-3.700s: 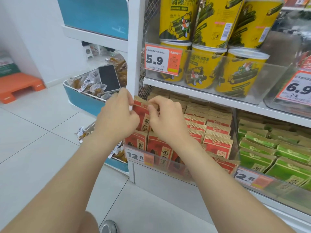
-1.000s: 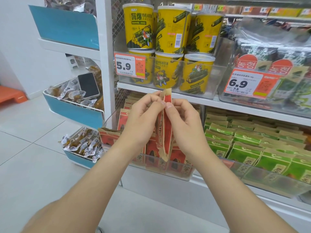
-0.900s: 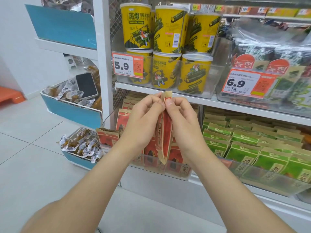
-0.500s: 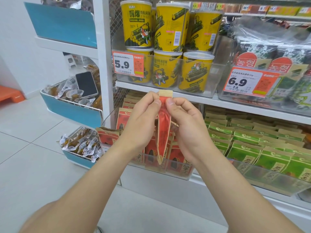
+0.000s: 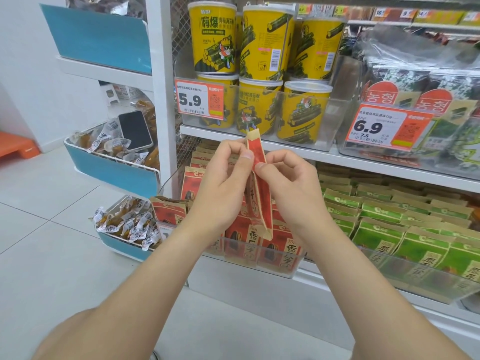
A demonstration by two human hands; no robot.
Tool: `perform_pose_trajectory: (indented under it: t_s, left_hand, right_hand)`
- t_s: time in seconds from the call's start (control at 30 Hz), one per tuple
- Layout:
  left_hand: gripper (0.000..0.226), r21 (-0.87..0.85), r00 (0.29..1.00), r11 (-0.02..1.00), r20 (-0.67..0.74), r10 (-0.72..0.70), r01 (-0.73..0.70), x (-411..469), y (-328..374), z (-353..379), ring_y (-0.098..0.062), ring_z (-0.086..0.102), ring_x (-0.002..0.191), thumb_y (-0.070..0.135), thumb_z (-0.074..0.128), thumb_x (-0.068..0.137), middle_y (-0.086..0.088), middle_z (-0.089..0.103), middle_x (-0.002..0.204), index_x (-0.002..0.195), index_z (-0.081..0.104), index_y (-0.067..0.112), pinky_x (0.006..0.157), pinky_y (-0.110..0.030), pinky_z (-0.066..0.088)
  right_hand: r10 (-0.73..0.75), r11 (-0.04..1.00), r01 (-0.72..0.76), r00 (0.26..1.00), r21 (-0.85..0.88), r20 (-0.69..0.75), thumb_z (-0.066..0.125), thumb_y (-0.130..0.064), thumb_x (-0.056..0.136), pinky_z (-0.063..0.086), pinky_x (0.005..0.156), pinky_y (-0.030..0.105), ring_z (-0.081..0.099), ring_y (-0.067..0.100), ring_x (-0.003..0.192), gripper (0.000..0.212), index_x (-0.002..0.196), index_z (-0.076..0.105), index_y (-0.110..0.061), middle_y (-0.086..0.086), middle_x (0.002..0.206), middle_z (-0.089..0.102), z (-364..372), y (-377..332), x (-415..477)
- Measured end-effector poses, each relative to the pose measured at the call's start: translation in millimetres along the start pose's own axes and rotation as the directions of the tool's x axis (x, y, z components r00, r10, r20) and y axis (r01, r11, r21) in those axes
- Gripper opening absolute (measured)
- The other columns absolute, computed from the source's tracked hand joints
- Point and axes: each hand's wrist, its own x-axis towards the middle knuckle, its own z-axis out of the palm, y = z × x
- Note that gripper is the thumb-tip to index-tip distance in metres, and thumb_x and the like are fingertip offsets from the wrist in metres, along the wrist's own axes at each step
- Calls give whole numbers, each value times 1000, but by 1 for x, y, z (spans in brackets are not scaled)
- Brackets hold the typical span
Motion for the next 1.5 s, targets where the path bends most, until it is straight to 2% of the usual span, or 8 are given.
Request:
perform_pose_trajectory:
  t_s: [0.1, 0.23, 0.37, 0.5, 0.7, 0.9, 1.27, 1.5]
  left_hand:
    - [15, 19, 997, 999, 77, 29, -31, 0, 2, -2, -5, 68, 87, 16, 58, 110, 4, 70, 114, 104, 55, 2, 75, -32, 49]
    - [28, 62, 987, 998, 158, 24, -34, 1, -2, -5, -30, 73, 90, 31, 67, 97, 24, 52, 158, 88, 59, 6, 86, -55, 60]
    - [30, 76, 993, 995, 109, 54, -63, -1, -2, -7, -19, 78, 101, 38, 72, 90, 18, 58, 154, 78, 64, 11, 89, -65, 60]
    - [32, -20, 998, 998, -10, 61, -61, 4, -3, -13, -42, 73, 85, 23, 66, 99, 6, 77, 115, 86, 55, -4, 74, -69, 61]
    - [26, -48, 999, 998, -20, 43, -43, 6, -6, -23, -49, 70, 102, 23, 66, 104, 6, 71, 139, 94, 56, 1, 86, -73, 58]
    - [29, 243, 995, 969, 100, 29, -53, 2, -7, -31, 12, 31, 152, 41, 72, 96, 6, 64, 150, 72, 79, 27, 126, -52, 32]
    - [25, 193, 993, 980, 117, 18, -40, 4, -13, -42, 13, 39, 147, 29, 69, 92, 15, 74, 130, 75, 84, 20, 117, -55, 46]
    - [24, 211, 969, 974, 245, 27, -80, 6, -13, -51, 9, 26, 156, 32, 65, 97, 0, 56, 159, 86, 81, 17, 121, -57, 41]
  right_hand:
    - [0, 998, 1, 1000, 60, -18, 76, -19, 94, 58, 70, 44, 69, 23, 77, 11, 85, 68, -19, 22, 101, 74, -2, 0, 2]
    - [8, 992, 5, 995, 130, -100, 76, -22, 100, 65, 74, 47, 76, 36, 92, 11, 90, 73, -18, 18, 104, 77, -2, 3, 3]
    - [-19, 989, 32, 996, 143, -85, 76, -30, 101, 63, 73, 39, 76, 30, 92, 17, 97, 76, -14, 15, 103, 79, -5, 1, 2]
    - [-98, 993, 102, 992, -54, 80, 76, -20, 100, 60, 85, 26, 78, 14, 100, 11, 110, 78, -18, -1, 104, 82, -11, -1, 1]
    - [-30, 998, 36, 992, -49, 124, 80, -33, 97, 62, 92, 43, 78, 20, 100, 15, 108, 74, -25, 1, 107, 81, -8, 2, -2]
    - [-31, 997, 24, 996, 80, 86, 78, -32, 98, 56, 97, 68, 69, 35, 89, 14, 93, 73, -19, 18, 105, 79, -7, 4, -4]
    - [-83, 985, 96, 992, -144, 90, 64, -34, 108, 60, 80, 50, 71, 14, 78, 26, 95, 75, -15, -1, 85, 80, 1, 7, -7]
    - [-118, 976, 138, 985, -166, 123, 60, -35, 108, 54, 73, 43, 65, 13, 75, 27, 86, 63, -19, -4, 83, 74, -2, 13, -1]
